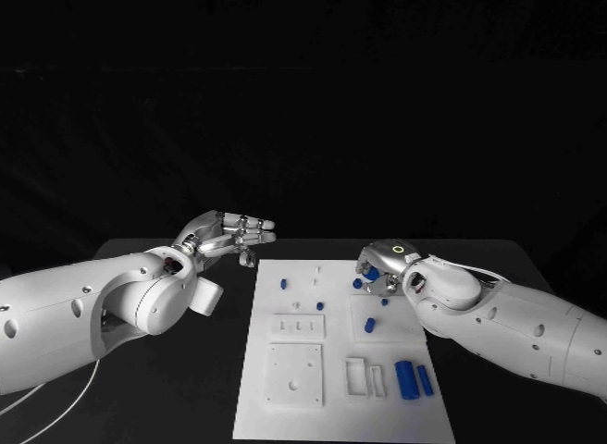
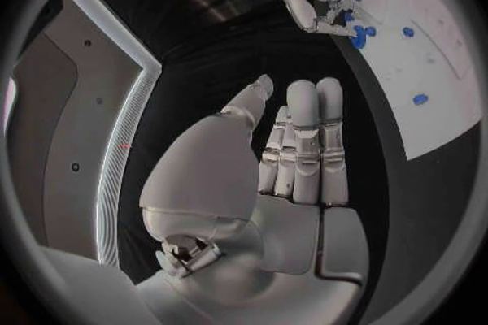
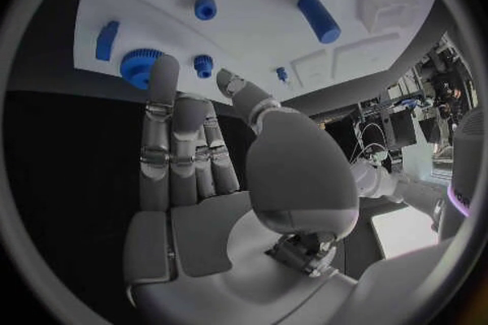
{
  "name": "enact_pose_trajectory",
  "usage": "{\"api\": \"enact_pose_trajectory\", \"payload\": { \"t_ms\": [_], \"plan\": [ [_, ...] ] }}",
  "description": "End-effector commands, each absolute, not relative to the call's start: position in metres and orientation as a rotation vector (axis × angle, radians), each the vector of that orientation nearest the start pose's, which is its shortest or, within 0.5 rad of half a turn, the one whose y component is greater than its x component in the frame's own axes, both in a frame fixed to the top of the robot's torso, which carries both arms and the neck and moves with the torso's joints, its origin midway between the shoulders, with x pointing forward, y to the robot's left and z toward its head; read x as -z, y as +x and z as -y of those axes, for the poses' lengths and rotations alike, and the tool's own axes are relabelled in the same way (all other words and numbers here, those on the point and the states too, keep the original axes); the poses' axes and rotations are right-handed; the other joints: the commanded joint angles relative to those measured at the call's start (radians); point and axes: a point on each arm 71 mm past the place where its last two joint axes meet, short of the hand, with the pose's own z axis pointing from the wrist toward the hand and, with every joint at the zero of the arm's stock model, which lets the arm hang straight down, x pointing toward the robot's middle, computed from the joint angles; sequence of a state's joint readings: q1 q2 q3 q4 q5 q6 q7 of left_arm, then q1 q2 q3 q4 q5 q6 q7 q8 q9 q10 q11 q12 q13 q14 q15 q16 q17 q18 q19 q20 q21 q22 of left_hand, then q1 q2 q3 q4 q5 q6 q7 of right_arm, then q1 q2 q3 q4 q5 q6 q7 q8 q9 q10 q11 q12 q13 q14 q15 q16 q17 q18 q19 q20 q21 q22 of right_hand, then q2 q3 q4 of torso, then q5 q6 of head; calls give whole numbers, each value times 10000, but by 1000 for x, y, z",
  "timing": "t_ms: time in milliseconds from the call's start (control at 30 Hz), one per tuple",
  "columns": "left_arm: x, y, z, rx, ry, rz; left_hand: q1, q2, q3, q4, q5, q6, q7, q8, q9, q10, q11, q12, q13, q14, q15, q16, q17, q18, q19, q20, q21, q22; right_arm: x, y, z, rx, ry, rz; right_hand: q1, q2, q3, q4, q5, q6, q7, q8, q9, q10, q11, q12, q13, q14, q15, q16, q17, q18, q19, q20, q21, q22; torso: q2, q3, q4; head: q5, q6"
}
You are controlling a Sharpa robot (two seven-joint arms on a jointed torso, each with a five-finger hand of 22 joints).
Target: Assemble the parts on the task board
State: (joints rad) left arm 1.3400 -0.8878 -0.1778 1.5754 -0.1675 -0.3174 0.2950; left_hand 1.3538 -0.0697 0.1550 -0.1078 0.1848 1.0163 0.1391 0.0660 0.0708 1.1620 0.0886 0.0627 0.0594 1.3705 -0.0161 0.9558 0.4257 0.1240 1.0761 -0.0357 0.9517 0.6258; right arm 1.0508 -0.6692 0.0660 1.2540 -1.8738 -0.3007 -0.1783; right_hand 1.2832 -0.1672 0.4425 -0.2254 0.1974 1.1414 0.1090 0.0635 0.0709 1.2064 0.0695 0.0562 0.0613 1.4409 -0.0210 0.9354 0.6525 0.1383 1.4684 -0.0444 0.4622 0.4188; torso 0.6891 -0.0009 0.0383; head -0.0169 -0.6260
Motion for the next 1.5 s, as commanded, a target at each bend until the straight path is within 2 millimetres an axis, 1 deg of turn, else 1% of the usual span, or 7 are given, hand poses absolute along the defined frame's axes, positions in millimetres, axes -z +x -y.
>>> {"api": "enact_pose_trajectory", "payload": {
  "t_ms": [33, 267, 767, 967, 1200, 1300, 1500],
  "plan": [
    [159, 483, -212, 14304, -8729, -15921, -69, 51, -48, 11, -7, -75, -16, -28, 14, -68, 1, -33, 5, 74, 2, 61, -12, 117, 19, 20, 32, 15, 239, 515, 189, -3248, -3768, -15921, 29, -126, 129, 25, -65, 71, -16, -5, 12, 66, 9, 15, -5, -73, 22, 74, -18, -125, -63, -3, 47, 73, 116, -15, 37, -38, -10],
    [157, 483, -212, 14324, -8705, -15939, -72, 51, -56, 15, -4, -78, -14, -29, 14, -68, 1, -32, 5, 73, 3, 82, -19, 120, 17, 22, 45, 16, 241, 517, 189, -3148, -3732, -15911, 66, -143, 397, 136, -223, 124, -25, -5, 15, 107, -2, 15, -5, -87, 17, 119, -63, -125, -96, -7, 17, 327, 224, -32, 79, -73, -26],
    [158, 485, -210, 14320, -8696, -15991, -69, 71, -61, 33, 41, -134, 0, -32, 8, -69, 5, -32, 5, 78, 4, 136, -45, 129, 17, 23, 84, 14, 243, 520, 191, -3005, -3651, -15911, 45, -148, 907, 348, -465, 246, -51, -2, 29, 217, -39, 15, -5, -100, -11, 181, -68, -132, -87, -28, -71, 611, 364, -69, 129, -106, 43],
    [158, 486, -210, 14277, -8715, -16007, -67, 69, -50, 38, 39, -140, 0, -29, 12, -71, 5, -32, 5, 71, 5, 155, -59, 130, 3, 26, 94, 7, 244, 521, 191, -3002, -3659, -15981, 40, -93, 974, 388, -467, 405, -98, 11, 58, 407, -102, 19, 1, -104, -51, 186, -66, -161, -90, -59, -97, 663, 411, -69, 125, -94, 18],
    [159, 488, -212, 14122, -8767, -15998, -20, 59, -24, 6, 43, -143, 1, -29, 13, -70, 4, -33, 5, 73, 3, 173, -70, 134, 1, 24, 111, 4, 246, 520, 190, -3109, -3677, -16033, 49, -18, 989, 421, -458, 661, -170, 10, 156, 708, -203, 18, 4, -104, -123, 179, -60, -237, -90, -130, -145, 739, 424, -84, 131, -82, 5],
    [159, 489, -213, 14096, -8777, -16005, -20, 59, -24, 6, 43, -143, 1, -29, 13, -70, 4, -33, 5, 73, 3, 173, -70, 134, 1, 24, 111, 4, 246, 520, 190, -3136, -3684, -16062, 60, -3, 986, 418, -452, 675, -170, 4, 170, 727, -208, 18, 4, -103, -128, 176, -59, -249, -91, -139, -151, 750, 441, -94, 137, -82, 14],
    [159, 489, -212, 14075, -8787, -16026, -15, 50, -1, -10, 48, -155, 6, -30, 13, -76, 8, -34, 4, 74, 5, 193, -81, 137, -3, 24, 127, 0, 247, 519, 188, -3192, -3666, -16179, 66, 51, 998, 424, -445, 704, -176, 3, 207, 767, -223, 21, 5, -101, -138, 170, -54, -271, -89, -155, -169, 783, 456, -91, 136, -86, 13]
  ]
}}
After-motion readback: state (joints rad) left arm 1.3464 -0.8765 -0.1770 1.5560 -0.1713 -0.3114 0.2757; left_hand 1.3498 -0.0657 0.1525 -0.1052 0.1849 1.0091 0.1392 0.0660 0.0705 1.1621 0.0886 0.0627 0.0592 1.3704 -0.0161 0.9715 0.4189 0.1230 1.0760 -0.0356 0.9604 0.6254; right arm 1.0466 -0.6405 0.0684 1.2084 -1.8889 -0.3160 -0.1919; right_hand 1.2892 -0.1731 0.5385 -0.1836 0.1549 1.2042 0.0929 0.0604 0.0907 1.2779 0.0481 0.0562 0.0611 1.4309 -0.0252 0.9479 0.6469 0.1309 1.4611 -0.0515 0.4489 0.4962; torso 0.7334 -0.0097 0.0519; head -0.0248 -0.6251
